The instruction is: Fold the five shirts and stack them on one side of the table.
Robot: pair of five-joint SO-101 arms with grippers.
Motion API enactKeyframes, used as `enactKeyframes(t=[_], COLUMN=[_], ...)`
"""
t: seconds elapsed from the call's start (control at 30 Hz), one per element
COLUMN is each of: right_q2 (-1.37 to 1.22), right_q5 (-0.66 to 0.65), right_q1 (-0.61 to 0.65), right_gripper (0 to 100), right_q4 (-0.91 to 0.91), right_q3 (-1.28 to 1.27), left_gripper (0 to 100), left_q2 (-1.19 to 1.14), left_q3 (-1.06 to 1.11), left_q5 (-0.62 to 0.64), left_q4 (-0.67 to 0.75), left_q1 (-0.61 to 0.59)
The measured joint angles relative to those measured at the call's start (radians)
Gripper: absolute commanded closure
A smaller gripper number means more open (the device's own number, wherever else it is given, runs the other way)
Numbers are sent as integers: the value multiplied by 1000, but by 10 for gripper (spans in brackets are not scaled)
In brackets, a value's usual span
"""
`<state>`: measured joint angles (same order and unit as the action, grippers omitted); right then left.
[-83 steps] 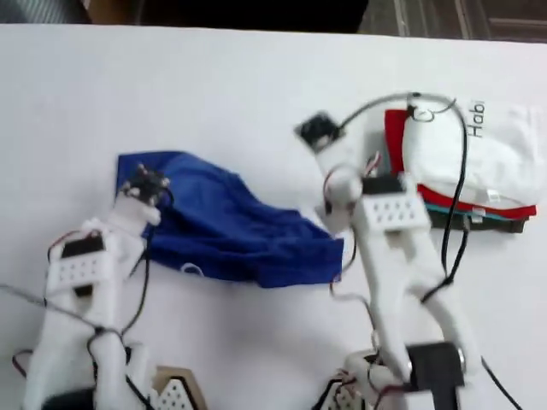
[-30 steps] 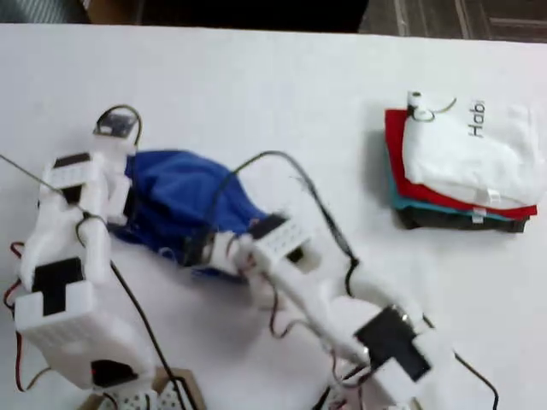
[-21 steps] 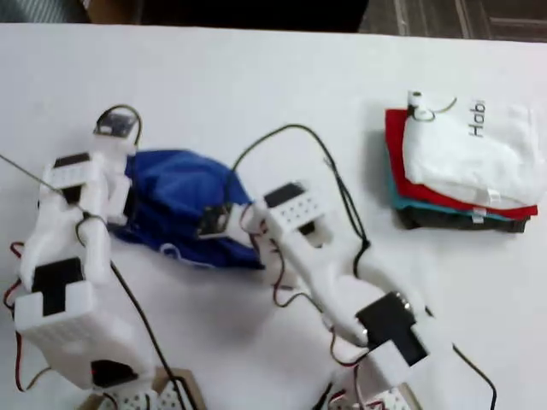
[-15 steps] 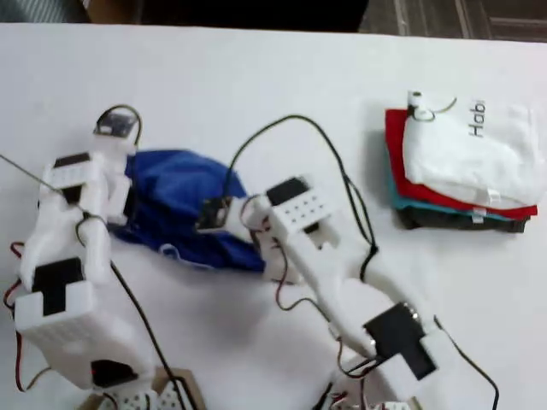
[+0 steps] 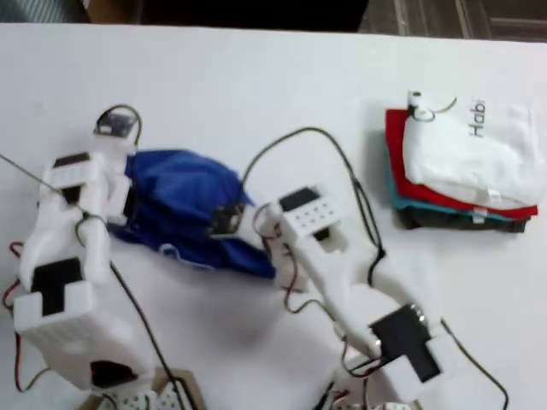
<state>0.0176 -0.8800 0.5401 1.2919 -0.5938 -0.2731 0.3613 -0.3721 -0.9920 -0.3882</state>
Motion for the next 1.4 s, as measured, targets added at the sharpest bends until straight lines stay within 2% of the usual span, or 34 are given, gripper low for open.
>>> enactKeyframes(t=[0.5,0.53,0.63,0.7,0.93,1.23,1.4], right_q2=[-130,-130,-133,-141,-141,135,232], right_q5=[-34,-35,-35,-34,37,46,46], right_q1=[-100,-107,-133,-166,-229,-207,-209], right_gripper=[778,810,997,957,978,978,978], right_q4=[-129,-129,-133,-149,-83,72,44], right_q3=[2,3,23,52,157,249,249], left_gripper=[976,976,976,976,976,976,976], left_q2=[0,0,0,0,0,0,18], left_q3=[0,0,0,0,0,-3,-80], left_q5=[0,0,0,0,0,0,2], left_q4=[0,0,0,0,0,-3,-110], left_q1=[0,0,0,0,0,8,72])
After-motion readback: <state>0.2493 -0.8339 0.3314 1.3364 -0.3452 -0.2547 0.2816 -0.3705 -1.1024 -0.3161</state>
